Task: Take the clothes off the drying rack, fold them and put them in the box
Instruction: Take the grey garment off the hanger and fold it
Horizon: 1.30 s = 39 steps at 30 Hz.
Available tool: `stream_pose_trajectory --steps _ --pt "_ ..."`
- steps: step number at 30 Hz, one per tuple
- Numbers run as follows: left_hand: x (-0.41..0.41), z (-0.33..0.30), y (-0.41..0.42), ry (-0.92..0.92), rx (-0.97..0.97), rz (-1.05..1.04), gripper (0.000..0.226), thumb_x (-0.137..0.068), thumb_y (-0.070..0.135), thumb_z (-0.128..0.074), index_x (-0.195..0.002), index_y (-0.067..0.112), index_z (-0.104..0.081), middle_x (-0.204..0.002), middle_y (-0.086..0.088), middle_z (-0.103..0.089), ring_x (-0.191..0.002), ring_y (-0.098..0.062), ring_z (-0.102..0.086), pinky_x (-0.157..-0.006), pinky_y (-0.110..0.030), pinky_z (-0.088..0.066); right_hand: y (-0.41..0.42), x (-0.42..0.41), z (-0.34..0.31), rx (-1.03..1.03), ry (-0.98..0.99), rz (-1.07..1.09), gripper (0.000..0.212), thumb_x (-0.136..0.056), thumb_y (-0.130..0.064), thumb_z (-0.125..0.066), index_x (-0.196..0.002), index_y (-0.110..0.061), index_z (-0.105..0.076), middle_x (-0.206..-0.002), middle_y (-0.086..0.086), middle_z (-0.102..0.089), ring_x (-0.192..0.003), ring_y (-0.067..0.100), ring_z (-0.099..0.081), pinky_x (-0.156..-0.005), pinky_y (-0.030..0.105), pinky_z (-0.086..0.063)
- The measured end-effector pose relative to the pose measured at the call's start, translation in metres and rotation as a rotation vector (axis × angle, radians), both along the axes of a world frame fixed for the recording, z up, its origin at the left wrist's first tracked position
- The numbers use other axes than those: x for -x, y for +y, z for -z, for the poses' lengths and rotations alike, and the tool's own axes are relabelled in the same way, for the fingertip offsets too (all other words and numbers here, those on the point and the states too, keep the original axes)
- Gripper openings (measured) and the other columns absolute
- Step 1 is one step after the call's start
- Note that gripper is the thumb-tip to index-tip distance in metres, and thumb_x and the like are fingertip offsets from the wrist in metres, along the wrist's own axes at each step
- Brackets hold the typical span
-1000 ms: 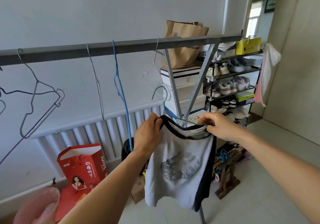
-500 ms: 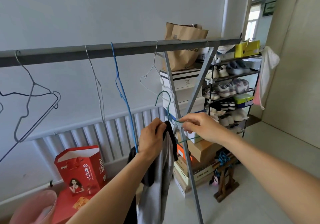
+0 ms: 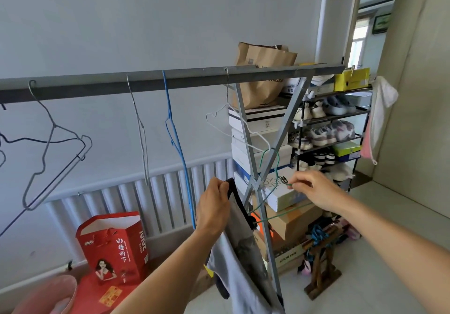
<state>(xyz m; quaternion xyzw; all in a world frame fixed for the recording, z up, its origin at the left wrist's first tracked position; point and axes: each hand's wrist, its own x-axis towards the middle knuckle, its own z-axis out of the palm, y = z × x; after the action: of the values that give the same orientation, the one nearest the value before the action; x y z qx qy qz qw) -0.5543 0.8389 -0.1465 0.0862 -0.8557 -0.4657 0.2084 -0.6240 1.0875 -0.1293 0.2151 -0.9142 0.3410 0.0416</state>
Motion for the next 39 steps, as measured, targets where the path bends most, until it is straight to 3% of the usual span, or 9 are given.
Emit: stream_pose_trajectory --steps 3,8,12,15,20,26,32,36,39 --pt "0.003 -0.003 0.0 -0.004 0.029 0.011 0.025 -0.104 0.03 -0.035 -0.085 0.018 -0.045 -0.078 0.0 -0.053 -0.066 -0.017 -0.044 -0.061 -0.035 -0.038 -0.002 0.008 -0.003 -0.09 0.028 0.026 0.027 -0.099 -0.017 -0.052 -0.08 -0.033 -0.064 -0.082 -0.002 -0.066 -0.078 0.023 -0.062 -0.067 0.032 -0.045" --pt "0.002 -0.004 0.0 0.001 0.013 0.039 0.026 -0.105 0.03 -0.034 -0.082 0.021 -0.042 -0.076 0.001 -0.049 -0.065 -0.014 -0.04 -0.06 -0.032 -0.035 -0.008 0.019 -0.01 0.044 0.05 0.114 0.022 -0.099 -0.015 -0.049 -0.086 -0.02 -0.066 -0.08 0.013 -0.063 -0.066 0.021 -0.053 -0.061 0.031 -0.038" --pt "0.003 -0.005 -0.003 0.011 -0.012 0.026 0.026 -0.104 0.028 -0.035 -0.081 0.02 -0.043 -0.074 0.001 -0.048 -0.063 -0.015 -0.039 -0.06 -0.033 -0.035 -0.013 0.029 -0.01 0.057 0.067 0.199 0.024 -0.099 -0.013 -0.047 -0.082 -0.019 -0.063 -0.076 0.001 -0.06 -0.067 0.02 -0.054 -0.059 0.031 -0.039" --pt "0.004 -0.004 -0.007 0.005 0.0 -0.023 0.025 -0.104 0.029 -0.034 -0.087 0.015 -0.047 -0.075 -0.001 -0.052 -0.064 -0.017 -0.043 -0.06 -0.034 -0.036 -0.015 0.04 -0.014 -0.021 0.054 0.272 0.025 -0.101 -0.016 -0.044 -0.084 -0.019 -0.063 -0.065 -0.007 -0.052 -0.055 0.014 -0.045 -0.054 0.03 -0.031" --pt "0.0 -0.006 -0.008 0.007 -0.022 -0.111 0.025 -0.105 0.029 -0.034 -0.094 0.013 -0.049 -0.079 -0.001 -0.055 -0.066 -0.013 -0.047 -0.056 -0.026 -0.036 -0.017 0.055 -0.037 -0.29 0.084 0.44 0.026 -0.101 -0.021 -0.042 -0.082 -0.025 -0.059 -0.084 -0.004 -0.063 -0.067 0.017 -0.056 -0.055 0.03 -0.036" --pt "-0.002 -0.022 0.009 0.163 -0.257 -0.208 0.024 -0.105 0.023 -0.037 -0.089 0.011 -0.049 -0.075 -0.002 -0.053 -0.061 -0.01 -0.045 -0.048 -0.015 -0.033 -0.046 0.061 -0.095 -0.1 0.364 0.495 0.016 -0.101 -0.021 -0.045 -0.089 -0.019 -0.056 -0.083 0.001 -0.06 -0.071 0.026 -0.054 -0.048 0.028 -0.029" --pt "-0.006 -0.041 0.023 0.262 -0.322 -0.174 0.024 -0.104 0.028 -0.04 -0.088 0.017 -0.053 -0.078 0.0 -0.058 -0.068 -0.012 -0.051 -0.057 -0.022 -0.041 -0.08 0.07 -0.144 0.048 0.436 0.472 0.014 -0.1 -0.015 -0.046 -0.091 -0.015 -0.057 -0.09 0.005 -0.06 -0.079 0.031 -0.053 -0.057 0.032 -0.032" --pt "-0.01 -0.046 0.013 0.277 -0.326 -0.132 0.021 -0.103 0.025 -0.044 -0.088 0.015 -0.054 -0.076 0.003 -0.056 -0.067 -0.007 -0.05 -0.057 -0.013 -0.04 -0.094 0.079 -0.159 0.004 0.379 0.422 0.013 -0.095 -0.008 -0.05 -0.095 -0.011 -0.062 -0.106 0.01 -0.064 -0.091 0.031 -0.057 -0.07 0.032 -0.038" --pt "-0.013 -0.044 0.001 0.277 -0.347 -0.093 0.023 -0.102 0.02 -0.048 -0.081 0.013 -0.055 -0.069 0.004 -0.052 -0.061 -0.007 -0.044 -0.053 -0.01 -0.04 -0.099 0.08 -0.155 -0.061 0.338 0.391 0.016 -0.095 -0.006 -0.049 -0.094 -0.008 -0.065 -0.107 0.014 -0.066 -0.099 0.035 -0.061 -0.077 0.035 -0.045"
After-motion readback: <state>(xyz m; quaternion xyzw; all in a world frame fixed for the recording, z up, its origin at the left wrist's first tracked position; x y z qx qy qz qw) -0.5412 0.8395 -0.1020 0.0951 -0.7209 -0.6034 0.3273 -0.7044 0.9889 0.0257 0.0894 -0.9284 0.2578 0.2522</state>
